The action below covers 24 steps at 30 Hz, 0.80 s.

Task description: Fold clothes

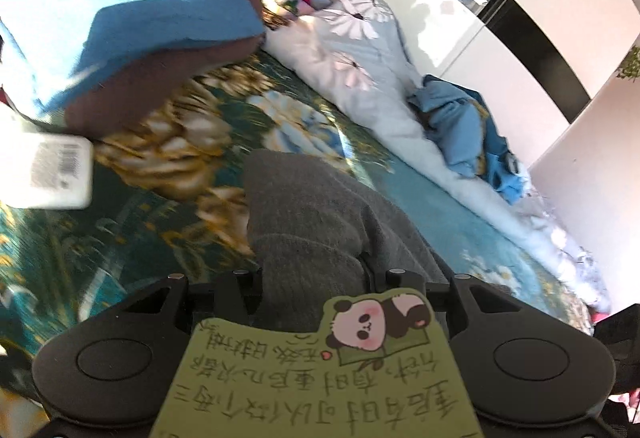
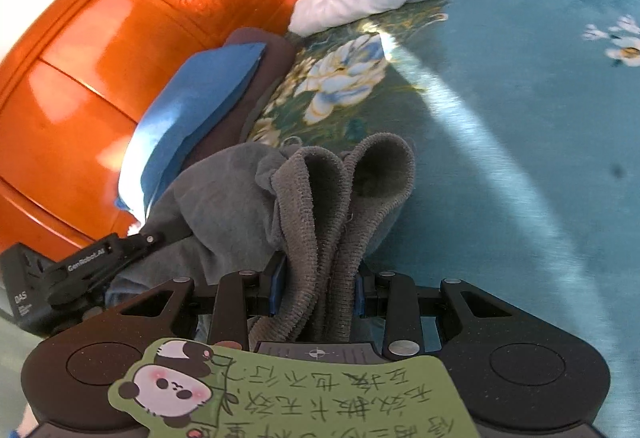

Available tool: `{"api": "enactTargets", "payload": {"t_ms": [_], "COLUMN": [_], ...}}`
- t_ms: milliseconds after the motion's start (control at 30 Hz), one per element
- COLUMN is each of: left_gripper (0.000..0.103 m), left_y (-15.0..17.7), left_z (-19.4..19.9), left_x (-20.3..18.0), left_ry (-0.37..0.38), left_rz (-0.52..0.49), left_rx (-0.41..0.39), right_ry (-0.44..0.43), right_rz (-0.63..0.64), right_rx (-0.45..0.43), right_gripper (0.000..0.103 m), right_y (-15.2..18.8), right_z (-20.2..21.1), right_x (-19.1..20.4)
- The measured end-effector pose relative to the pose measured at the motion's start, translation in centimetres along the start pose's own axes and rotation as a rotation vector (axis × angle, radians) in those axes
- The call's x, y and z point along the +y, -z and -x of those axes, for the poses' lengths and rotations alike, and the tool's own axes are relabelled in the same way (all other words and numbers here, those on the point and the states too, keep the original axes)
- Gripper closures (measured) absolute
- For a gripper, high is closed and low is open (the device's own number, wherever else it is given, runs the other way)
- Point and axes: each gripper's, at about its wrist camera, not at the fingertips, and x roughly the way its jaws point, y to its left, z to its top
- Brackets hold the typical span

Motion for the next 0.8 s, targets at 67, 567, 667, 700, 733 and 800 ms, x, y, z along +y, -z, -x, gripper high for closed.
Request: {"api": "enactTargets", "payload": {"t_ms": [67, 567, 667, 700, 733, 800], "left_gripper": [0.064, 0.057, 0.052, 0.051, 0.049, 0.040], "left_y": [-0.5, 1.4, 1.4, 1.5, 1.6, 1.8], "left_z": [0.0, -1.0, -0.5, -0.4, -0.2, 0.3], "left_x": [1.0, 4.5, 3.9, 3.7, 3.6, 3.5], "left_ry": [-0.018, -0.127, -0.141, -0.150, -0.160, -0.177], "left_rz": [0.001, 0.082, 0.078, 0.079, 0.079, 0.082], "left_rx": [-0.002, -0.033, -0.047, -0.052, -0.056, -0.068], "right_ry": [0.001, 0.076, 0.076, 0.073, 0.077, 0.095], "right_rz": [0.016, 0.066, 0.094, 0.111, 0.126, 0.152], "right_rx": [0.000, 0.044, 0.037, 0.035, 0.032, 0.017], "right_gripper": [0.074, 0.073, 0.071, 0.069, 0.067, 0.063], "right_y": [0.1, 1.8, 1.6, 1.6, 1.6, 1.5], "right_z": [-0.7, -3.3, -2.6, -2.2, -1.8, -1.0], "right_x": [1.1, 2.4, 2.8, 3.0, 3.0, 3.1]}}
